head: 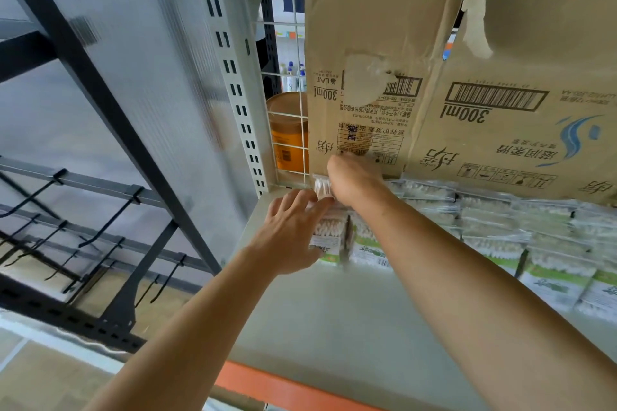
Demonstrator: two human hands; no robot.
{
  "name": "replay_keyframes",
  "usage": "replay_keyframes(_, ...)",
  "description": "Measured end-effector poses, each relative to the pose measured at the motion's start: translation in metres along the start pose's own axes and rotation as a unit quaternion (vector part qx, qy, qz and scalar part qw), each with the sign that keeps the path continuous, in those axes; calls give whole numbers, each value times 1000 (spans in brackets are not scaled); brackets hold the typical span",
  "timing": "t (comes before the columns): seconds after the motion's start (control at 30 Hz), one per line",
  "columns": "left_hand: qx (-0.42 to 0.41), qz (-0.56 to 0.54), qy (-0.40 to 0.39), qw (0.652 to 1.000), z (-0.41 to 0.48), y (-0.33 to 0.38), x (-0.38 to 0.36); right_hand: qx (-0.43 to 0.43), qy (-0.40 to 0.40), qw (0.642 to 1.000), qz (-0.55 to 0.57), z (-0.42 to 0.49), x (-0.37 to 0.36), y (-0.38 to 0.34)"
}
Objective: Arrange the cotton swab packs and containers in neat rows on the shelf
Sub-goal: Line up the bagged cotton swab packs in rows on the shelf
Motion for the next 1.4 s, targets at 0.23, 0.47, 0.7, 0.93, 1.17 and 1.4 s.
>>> replay_keyframes(0.23, 9, -27, -4, 1000, 2, -1, -3, 15, 6, 1000, -25, -2, 5, -6)
replay_keyframes(0.47, 12, -34, -4, 999, 3, -2, -3, 23, 34, 998, -52, -1, 3, -9)
replay_keyframes(0.7, 13, -41, -4, 999, 2, -3, -4, 38, 24, 998, -35, 0, 7, -10)
replay_keyframes(0.93, 18, -45, -2, 999, 0, -3, -4, 88, 152, 983, 54, -10, 34, -9)
replay_keyframes(1.17, 14, -29, -11, 999, 1, -3, -6, 83, 128, 955, 253, -17, 40, 8)
replay_keyframes(1.4, 7, -29, -2, 1000, 1, -3, -5, 29, 6, 966, 256, -14, 32, 20)
Point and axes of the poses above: each hand's wrist, its own z-axis towards the middle knuckle, its own x-axis out of the back of the hand, y = z × x, the point moved 1 cm from there along z, towards the middle knuckle, and after that the axes turned 3 degrees about -x, right-handed, at the moved point
